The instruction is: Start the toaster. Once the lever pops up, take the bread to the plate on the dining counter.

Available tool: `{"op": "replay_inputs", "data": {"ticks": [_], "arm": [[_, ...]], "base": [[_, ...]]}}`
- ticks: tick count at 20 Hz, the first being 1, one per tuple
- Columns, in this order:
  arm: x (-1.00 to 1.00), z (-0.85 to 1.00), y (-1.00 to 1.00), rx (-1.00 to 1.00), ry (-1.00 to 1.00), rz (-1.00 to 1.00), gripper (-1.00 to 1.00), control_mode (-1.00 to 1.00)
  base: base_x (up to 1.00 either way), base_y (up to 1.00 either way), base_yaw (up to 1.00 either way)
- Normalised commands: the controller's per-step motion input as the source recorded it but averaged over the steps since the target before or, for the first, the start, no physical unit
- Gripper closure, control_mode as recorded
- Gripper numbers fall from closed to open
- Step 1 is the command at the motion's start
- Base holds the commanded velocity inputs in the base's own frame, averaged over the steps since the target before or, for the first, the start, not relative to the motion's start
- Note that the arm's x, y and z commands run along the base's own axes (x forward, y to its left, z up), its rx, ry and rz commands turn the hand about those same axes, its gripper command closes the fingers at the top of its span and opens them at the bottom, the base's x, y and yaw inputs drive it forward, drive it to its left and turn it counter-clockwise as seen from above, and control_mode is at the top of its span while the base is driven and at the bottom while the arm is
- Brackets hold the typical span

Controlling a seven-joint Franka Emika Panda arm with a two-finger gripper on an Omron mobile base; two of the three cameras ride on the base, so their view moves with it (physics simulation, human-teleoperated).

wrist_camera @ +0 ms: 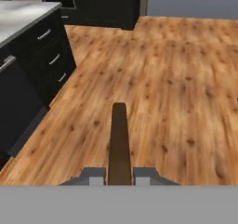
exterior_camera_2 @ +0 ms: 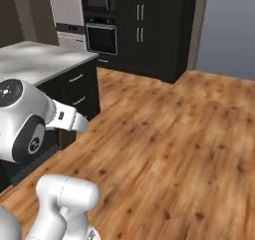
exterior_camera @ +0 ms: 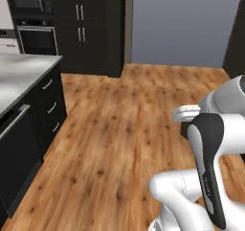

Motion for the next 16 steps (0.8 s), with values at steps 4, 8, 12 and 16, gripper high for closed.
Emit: {"op": "replay_inputs", "data": {"ticks": [4, 8, 12, 16], "arm": [[0.0, 0.0, 0.0, 0.0, 0.0, 0.0, 1.0, 1.0], [0.0, 0.0, 0.0, 0.0, 0.0, 0.0, 1.0, 1.0], [0.0, 0.0, 0.0, 0.0, 0.0, 0.0, 1.0, 1.0], [0.0, 0.0, 0.0, 0.0, 0.0, 0.0, 1.0, 1.0]], "base": [[0.18, -0.41, 0.83], [0.23, -0.43, 0.8], [0.32, -0.38, 0.77], [0.31, -0.7, 0.5]]}}
